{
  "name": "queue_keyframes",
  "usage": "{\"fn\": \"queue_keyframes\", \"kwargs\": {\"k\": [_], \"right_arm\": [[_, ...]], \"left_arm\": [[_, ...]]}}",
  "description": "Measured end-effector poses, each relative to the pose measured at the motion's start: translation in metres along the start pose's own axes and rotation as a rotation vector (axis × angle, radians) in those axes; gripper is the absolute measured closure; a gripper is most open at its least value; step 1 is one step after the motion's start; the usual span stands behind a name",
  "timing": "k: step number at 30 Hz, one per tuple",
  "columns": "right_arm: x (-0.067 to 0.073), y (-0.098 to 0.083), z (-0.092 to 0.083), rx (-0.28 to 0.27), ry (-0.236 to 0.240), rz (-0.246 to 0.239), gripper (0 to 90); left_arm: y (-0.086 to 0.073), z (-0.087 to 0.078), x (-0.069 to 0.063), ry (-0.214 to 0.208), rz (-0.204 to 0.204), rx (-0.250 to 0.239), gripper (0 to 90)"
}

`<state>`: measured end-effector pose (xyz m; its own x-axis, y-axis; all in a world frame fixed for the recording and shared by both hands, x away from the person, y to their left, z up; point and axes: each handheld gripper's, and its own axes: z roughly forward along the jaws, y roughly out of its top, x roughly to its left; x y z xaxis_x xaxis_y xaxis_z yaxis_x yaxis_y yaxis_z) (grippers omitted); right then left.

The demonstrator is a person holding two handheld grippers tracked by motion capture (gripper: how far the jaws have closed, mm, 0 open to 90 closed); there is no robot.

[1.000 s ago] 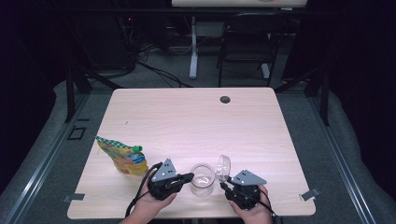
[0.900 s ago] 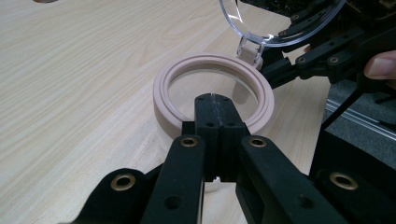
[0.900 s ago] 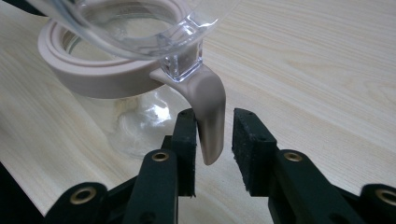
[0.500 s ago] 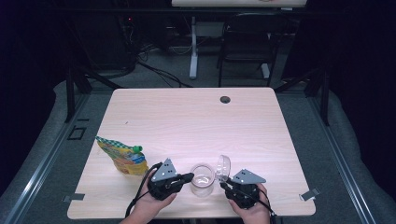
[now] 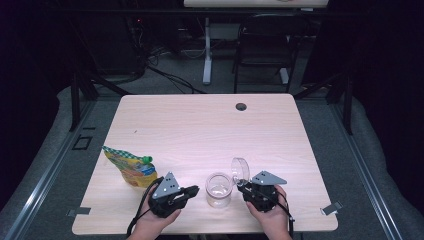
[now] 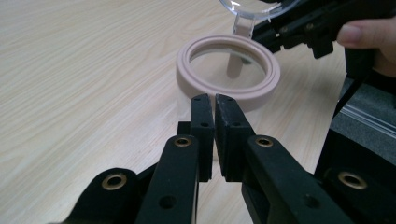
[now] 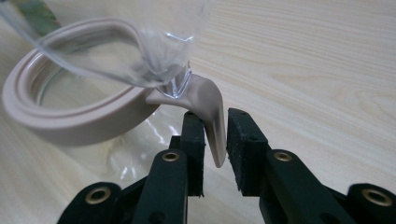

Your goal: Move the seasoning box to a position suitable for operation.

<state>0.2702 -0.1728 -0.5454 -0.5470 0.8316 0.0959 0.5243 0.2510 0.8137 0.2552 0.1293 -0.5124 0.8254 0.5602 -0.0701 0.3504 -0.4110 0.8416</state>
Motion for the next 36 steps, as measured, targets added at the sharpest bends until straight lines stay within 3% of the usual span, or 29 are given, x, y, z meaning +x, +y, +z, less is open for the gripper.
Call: {"fn": "queue_keyframes", "kwargs": {"k": [12, 22, 32, 36], "right_arm": [[-0.026, 0.012, 0.011, 0.002, 0.054, 0.076, 77.1], [-0.028, 0.016, 0.015, 0.005, 0.072, 0.086, 80.7], [-0.028, 0.015, 0.008, -0.001, 0.080, 0.086, 74.8], [-0.029, 0.014, 0.006, -0.006, 0.085, 0.088, 72.6]], "left_arm": [[-0.010, -0.016, 0.001, 0.056, -0.011, 0.005, 83.2], [-0.013, -0.028, 0.006, 0.084, -0.039, -0.011, 81.7], [-0.008, -0.043, 0.016, 0.089, -0.073, -0.024, 79.8], [-0.003, -0.057, 0.020, 0.086, -0.092, -0.042, 78.8]]}}
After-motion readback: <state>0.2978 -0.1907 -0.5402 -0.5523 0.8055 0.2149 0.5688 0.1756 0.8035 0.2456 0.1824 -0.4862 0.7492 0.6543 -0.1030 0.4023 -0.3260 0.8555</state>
